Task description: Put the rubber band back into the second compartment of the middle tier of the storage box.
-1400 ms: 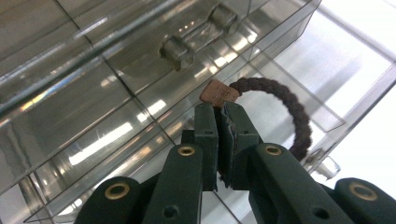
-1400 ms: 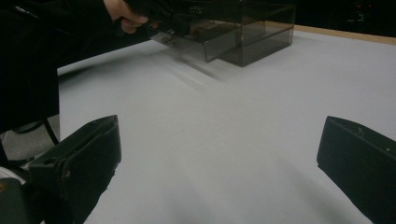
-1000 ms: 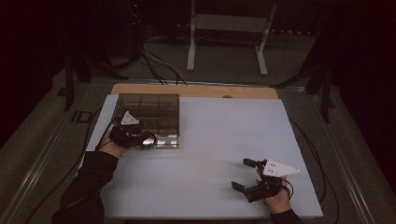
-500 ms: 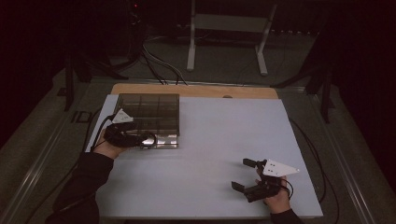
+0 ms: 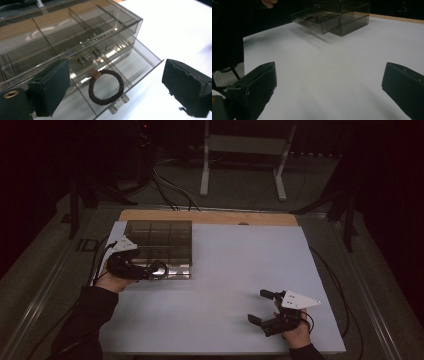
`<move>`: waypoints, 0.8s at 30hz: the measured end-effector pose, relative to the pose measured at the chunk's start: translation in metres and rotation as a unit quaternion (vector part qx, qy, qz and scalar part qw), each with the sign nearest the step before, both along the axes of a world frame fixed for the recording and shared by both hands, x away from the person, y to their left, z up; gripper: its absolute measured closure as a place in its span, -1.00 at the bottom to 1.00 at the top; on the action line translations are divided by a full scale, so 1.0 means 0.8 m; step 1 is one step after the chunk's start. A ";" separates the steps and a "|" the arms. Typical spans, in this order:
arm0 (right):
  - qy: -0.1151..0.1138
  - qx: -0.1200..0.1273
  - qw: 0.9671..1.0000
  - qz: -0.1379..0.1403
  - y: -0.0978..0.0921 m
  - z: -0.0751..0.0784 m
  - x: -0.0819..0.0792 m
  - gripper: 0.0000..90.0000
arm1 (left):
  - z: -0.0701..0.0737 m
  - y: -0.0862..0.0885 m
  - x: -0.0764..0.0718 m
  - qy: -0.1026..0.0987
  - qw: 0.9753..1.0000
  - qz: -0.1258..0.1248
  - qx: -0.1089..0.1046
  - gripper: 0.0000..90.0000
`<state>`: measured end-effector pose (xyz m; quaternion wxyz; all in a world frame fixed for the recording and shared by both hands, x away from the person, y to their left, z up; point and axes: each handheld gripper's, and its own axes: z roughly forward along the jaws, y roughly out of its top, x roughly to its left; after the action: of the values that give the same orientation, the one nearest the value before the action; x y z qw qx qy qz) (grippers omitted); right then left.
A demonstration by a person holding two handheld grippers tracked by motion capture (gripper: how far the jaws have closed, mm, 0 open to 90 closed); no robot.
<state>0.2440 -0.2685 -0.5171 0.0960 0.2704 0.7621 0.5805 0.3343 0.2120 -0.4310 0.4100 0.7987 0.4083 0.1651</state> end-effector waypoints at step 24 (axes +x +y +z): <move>0.000 0.000 1.000 0.003 0.001 0.000 0.000 -1.00 | 0.018 -0.006 -0.029 -0.066 0.997 0.001 -0.029 -0.99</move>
<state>0.2443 -0.2677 -0.5169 0.0944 0.2679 0.7628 0.5809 0.3110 0.2070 -0.4169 0.4589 0.7734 0.3857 0.2062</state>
